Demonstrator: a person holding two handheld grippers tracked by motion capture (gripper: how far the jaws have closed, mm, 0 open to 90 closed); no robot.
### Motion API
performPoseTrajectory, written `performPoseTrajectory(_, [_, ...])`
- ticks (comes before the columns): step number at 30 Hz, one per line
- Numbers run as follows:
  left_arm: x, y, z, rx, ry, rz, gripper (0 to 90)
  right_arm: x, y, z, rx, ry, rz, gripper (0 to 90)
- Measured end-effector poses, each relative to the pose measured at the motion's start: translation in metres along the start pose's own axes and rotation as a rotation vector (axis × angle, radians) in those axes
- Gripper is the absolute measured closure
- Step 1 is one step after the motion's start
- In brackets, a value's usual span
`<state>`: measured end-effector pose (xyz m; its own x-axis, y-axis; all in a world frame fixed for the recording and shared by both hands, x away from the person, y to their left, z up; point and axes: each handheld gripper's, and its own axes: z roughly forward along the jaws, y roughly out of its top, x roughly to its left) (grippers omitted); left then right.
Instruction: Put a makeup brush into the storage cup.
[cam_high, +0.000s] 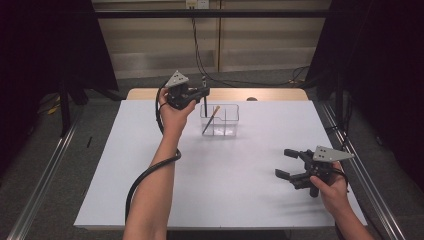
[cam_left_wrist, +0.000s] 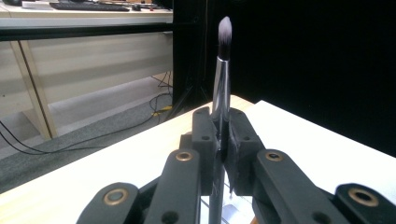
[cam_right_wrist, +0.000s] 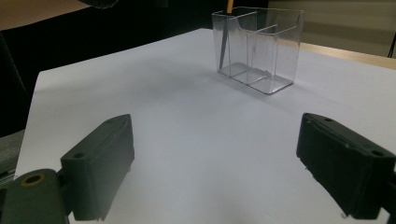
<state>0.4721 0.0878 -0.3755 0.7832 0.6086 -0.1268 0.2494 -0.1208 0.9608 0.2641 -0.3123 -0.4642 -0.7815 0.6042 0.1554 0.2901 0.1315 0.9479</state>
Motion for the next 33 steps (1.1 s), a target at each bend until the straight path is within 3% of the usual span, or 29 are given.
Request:
performPoseTrajectory(26, [0.000, -0.011, 0.000, 0.019, -0.009, -0.011, 82.4, 0.000, 0.000, 0.000, 0.000, 0.000, -0.002, 11.6])
performPoseTrajectory(28, [0.000, -0.011, 0.000, 0.022, -0.018, -0.022, 79.8, 0.000, 0.000, 0.000, 0.000, -0.001, -0.003, 11.6])
performPoseTrajectory(33, [0.001, -0.014, -0.001, 0.009, -0.028, -0.057, 63.0, 0.000, 0.000, -0.001, 0.000, -0.002, -0.002, 11.6])
